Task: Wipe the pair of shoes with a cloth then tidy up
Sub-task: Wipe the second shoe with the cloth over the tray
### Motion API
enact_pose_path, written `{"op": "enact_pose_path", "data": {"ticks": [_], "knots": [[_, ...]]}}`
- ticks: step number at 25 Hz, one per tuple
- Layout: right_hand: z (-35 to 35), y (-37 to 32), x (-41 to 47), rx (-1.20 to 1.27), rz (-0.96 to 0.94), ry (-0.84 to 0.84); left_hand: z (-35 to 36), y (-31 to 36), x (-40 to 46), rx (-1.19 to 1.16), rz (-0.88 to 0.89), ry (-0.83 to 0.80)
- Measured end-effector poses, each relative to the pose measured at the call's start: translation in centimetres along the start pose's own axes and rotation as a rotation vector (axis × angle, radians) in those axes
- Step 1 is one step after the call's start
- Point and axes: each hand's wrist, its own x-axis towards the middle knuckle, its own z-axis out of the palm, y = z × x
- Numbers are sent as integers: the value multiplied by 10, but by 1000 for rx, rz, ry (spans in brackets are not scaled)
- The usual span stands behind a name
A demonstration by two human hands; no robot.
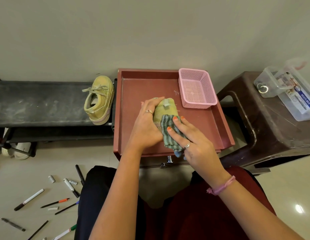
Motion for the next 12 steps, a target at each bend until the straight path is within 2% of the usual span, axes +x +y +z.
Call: {"op": "enact_pose_path", "data": {"ticks": [6,8,10,12], "knots": [[6,9,26,-56,104,20,5,5,-3,3,45,-9],[6,13,46,81,244,17,2,3,-3,-1,63,18],[5,16,63,256,430,-24,2,3,-6,23,78,-33],[0,22,72,368,502,-34,7,7,-11,66,70,-77]]}}
